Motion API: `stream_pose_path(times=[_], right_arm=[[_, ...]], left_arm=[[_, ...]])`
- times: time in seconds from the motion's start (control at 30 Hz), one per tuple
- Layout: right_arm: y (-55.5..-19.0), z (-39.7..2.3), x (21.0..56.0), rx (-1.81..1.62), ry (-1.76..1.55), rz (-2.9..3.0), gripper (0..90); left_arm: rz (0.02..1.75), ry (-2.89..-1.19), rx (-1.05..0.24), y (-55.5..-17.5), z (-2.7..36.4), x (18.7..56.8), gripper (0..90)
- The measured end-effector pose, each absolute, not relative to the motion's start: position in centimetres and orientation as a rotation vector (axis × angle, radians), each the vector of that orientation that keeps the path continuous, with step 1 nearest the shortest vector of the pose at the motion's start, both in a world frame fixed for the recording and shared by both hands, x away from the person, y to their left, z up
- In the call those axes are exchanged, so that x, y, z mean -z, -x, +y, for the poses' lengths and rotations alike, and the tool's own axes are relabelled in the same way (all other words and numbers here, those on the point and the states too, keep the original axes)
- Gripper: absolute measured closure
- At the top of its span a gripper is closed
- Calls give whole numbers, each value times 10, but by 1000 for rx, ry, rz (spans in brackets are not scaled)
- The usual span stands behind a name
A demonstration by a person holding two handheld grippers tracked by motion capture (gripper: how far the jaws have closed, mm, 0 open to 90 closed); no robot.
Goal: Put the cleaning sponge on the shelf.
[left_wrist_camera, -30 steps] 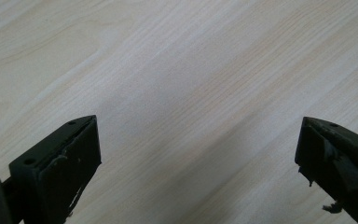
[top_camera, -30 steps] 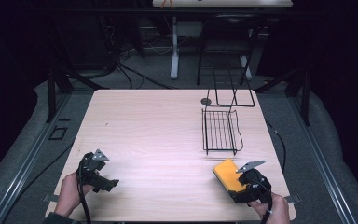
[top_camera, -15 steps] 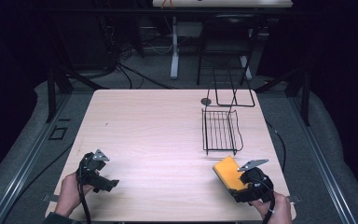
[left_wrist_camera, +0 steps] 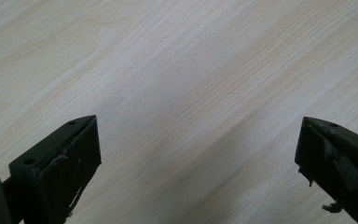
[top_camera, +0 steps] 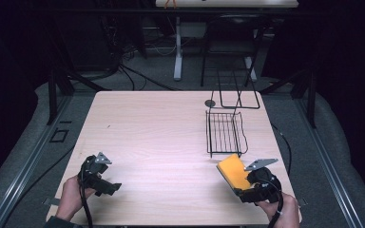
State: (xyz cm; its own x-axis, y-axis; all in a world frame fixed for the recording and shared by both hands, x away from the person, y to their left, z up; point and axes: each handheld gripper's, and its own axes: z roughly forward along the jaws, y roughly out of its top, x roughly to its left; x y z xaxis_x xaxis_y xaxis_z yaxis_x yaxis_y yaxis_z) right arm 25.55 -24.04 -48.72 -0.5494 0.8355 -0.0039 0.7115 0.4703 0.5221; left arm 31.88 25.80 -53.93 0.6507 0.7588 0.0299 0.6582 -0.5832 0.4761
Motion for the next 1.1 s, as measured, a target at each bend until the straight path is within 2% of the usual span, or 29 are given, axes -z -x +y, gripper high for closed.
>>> stream_pose_path(times=[1.1], right_arm=[[-275,-237,457,-772,-1267,2385,282]], left_arm=[[1107,-2452,-318,-319,256,540,3]])
